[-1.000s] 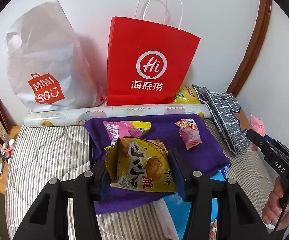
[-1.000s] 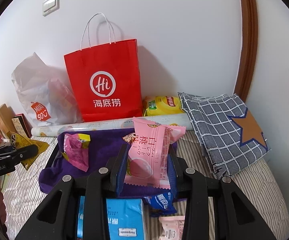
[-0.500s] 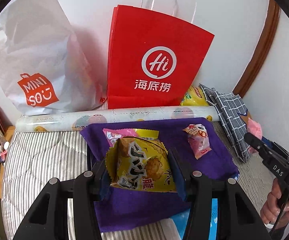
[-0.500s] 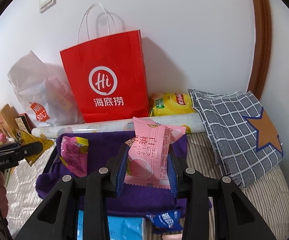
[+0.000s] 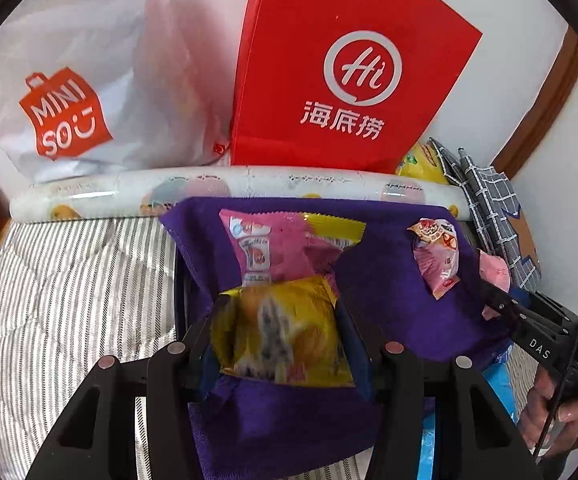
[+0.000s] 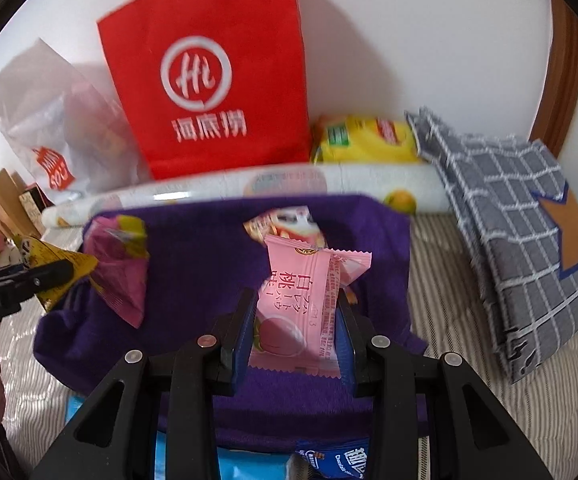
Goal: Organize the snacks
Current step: 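Lower yellow bag onto towel with left tool while right tool releases pink candy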
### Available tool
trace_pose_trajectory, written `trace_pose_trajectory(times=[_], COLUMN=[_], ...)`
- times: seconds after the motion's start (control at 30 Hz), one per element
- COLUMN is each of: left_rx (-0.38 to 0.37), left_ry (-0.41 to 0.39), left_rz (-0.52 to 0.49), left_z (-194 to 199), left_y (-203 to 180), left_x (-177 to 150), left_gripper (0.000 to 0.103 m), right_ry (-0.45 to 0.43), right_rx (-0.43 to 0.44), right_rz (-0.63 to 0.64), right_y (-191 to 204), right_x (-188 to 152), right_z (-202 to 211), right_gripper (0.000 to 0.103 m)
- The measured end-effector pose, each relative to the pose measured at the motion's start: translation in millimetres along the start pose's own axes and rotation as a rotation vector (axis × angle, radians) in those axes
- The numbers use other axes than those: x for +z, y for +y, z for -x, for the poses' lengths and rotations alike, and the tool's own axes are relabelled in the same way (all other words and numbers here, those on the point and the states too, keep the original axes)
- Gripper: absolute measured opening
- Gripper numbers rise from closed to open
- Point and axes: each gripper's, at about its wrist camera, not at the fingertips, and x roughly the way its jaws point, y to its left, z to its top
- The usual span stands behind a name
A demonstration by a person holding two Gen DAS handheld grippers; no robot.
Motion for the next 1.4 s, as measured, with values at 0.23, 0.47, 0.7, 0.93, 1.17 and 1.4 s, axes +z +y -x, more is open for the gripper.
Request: trace_pose_trajectory(times=[0.23,0.47,0.7,0.93,1.17,1.4], left_rx=[-0.014,-0.018,-0.026,-0.033,-0.021,-0.055], left_ry=[0.022,0.027,0.036,0.035,0.008,-0.001], left_rz=[-0.001,0.006,0.013,-0.003,-0.012,0.008], left_z=[-8.7,-8.4,-7.3,-1.0,17.1,34.0], left_y=[-1.6,-0.3,-0.1,-5.3,-12.0,-15.7], left_x=[-3.5,-2.5,-2.3,-2.3,-1.3,-10.2], left_gripper=[0.048,0.048,0.048,0.049,0.063,0.073], right_ry=[0.045,0.07,0.089,0.101,0.007,-0.076], right_rx=[-0.012,-0.014,-0.005,0.007,-0.065,-0.092], right_rz=[0.012,0.028,0.019,0.023,0.031,-0.015], right_y=[-2.9,-1.0,-3.5,0.1,-2.7,-32.8], right_x=[-2.3,-5.1,-5.1,-3.2,1.3,-11.0], right_z=[-8.0,-15.1,-18.8,-14.8,29.2,73.1], right_gripper=[0.036,0.036,0.037,0.052,0.071,0.074])
